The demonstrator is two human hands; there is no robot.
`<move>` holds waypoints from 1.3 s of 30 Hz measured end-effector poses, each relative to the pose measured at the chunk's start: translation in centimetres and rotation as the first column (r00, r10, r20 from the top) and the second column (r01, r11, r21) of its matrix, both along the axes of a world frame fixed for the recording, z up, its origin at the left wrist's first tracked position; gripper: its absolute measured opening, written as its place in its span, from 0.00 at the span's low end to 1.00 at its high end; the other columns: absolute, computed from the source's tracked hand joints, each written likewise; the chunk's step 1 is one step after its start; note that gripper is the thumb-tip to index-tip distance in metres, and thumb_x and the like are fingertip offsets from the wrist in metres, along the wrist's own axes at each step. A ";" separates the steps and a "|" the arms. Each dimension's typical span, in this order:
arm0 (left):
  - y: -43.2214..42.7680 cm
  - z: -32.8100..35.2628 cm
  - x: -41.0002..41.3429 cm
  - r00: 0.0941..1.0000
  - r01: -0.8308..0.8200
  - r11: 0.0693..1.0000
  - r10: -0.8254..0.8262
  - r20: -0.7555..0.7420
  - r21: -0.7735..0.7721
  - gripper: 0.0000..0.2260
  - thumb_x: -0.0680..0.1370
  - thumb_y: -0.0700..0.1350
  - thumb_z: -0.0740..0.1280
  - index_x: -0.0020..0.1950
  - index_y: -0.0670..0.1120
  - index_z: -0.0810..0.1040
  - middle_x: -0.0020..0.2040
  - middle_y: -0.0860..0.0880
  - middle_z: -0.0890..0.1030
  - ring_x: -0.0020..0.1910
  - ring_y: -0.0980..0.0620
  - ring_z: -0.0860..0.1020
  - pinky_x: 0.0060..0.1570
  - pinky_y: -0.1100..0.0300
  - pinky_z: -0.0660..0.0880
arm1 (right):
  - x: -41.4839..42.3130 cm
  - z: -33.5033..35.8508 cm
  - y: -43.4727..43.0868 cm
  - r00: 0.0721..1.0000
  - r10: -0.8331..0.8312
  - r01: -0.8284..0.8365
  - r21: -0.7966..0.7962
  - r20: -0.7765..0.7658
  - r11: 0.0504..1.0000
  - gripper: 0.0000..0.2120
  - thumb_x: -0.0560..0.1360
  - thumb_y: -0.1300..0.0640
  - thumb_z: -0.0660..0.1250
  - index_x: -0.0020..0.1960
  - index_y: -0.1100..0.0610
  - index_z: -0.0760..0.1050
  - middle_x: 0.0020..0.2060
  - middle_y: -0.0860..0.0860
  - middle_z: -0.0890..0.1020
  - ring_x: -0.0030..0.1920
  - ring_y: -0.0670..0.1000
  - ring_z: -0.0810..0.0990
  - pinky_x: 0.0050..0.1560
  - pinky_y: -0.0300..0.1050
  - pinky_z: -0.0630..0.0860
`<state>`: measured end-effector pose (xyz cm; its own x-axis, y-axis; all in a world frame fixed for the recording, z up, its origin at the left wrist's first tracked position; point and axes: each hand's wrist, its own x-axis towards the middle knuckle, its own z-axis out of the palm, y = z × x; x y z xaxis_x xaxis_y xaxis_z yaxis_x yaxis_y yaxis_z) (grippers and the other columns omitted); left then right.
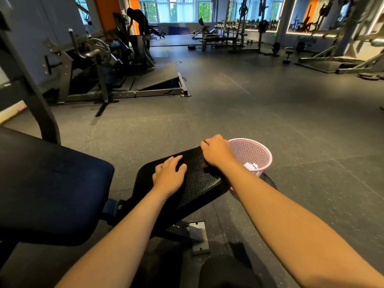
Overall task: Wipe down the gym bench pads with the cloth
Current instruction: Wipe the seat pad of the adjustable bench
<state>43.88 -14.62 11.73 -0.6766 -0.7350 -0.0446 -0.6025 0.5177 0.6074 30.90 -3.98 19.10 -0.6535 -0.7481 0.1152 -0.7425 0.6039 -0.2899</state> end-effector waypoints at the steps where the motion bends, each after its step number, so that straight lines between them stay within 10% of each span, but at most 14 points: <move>1: 0.0 -0.1 0.2 1.000 0.000 1.000 0.000 0.000 0.001 0.22 0.83 0.59 0.56 0.78 0.60 0.64 0.80 0.54 0.61 0.77 0.42 0.58 0.73 0.46 0.56 | 0.5 0.2 0.8 0.999 -0.002 0.002 -0.013 -0.049 1.000 0.17 0.84 0.58 0.51 0.65 0.58 0.76 0.63 0.56 0.75 0.64 0.59 0.68 0.64 0.51 0.65; 8: -0.1 -0.1 0.9 0.998 0.028 0.998 -0.025 -0.054 0.050 0.22 0.83 0.56 0.57 0.78 0.59 0.65 0.80 0.55 0.62 0.78 0.45 0.56 0.75 0.46 0.54 | 4.7 -4.2 4.7 0.954 -0.162 0.105 -0.225 -0.252 0.969 0.14 0.80 0.54 0.60 0.61 0.57 0.77 0.57 0.54 0.73 0.58 0.57 0.66 0.57 0.50 0.69; 17: -1.1 -1.1 2.8 0.970 0.129 0.981 -0.094 -0.226 0.145 0.21 0.83 0.43 0.58 0.76 0.52 0.69 0.77 0.49 0.68 0.77 0.50 0.65 0.76 0.51 0.60 | 7.5 -5.0 -1.6 0.879 0.357 -0.340 0.109 -0.317 0.934 0.17 0.78 0.55 0.60 0.63 0.57 0.78 0.63 0.55 0.73 0.61 0.59 0.67 0.58 0.53 0.66; 24: -0.8 -0.5 2.7 0.990 0.097 0.987 -0.083 -0.116 0.125 0.24 0.83 0.51 0.62 0.79 0.53 0.65 0.80 0.51 0.63 0.79 0.49 0.60 0.76 0.52 0.58 | 1.8 -2.3 -0.2 0.966 0.078 -0.069 0.043 -0.248 0.997 0.18 0.78 0.52 0.59 0.66 0.48 0.76 0.66 0.55 0.67 0.63 0.60 0.63 0.61 0.52 0.66; 29: -0.4 -0.3 2.4 0.993 0.076 0.990 -0.063 -0.103 0.120 0.25 0.83 0.52 0.61 0.79 0.52 0.64 0.80 0.50 0.63 0.78 0.49 0.60 0.76 0.51 0.59 | -0.3 -1.7 1.2 0.953 -0.230 0.255 -0.116 0.197 0.960 0.21 0.78 0.57 0.53 0.67 0.46 0.74 0.63 0.57 0.66 0.64 0.63 0.64 0.58 0.57 0.69; 39: -0.2 -0.8 2.4 0.989 0.075 0.991 -0.060 -0.133 0.108 0.24 0.83 0.53 0.60 0.79 0.52 0.64 0.80 0.50 0.61 0.79 0.49 0.57 0.77 0.49 0.57 | 4.5 -3.7 3.0 0.931 -0.244 0.181 -0.237 -0.270 0.955 0.16 0.77 0.54 0.58 0.59 0.52 0.81 0.54 0.53 0.72 0.52 0.56 0.67 0.53 0.53 0.65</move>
<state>46.33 -14.78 10.96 -0.7298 -0.6829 -0.0334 -0.4816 0.4788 0.7340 35.35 -1.02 15.38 -0.7077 -0.5351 0.4613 -0.6738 0.7077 -0.2128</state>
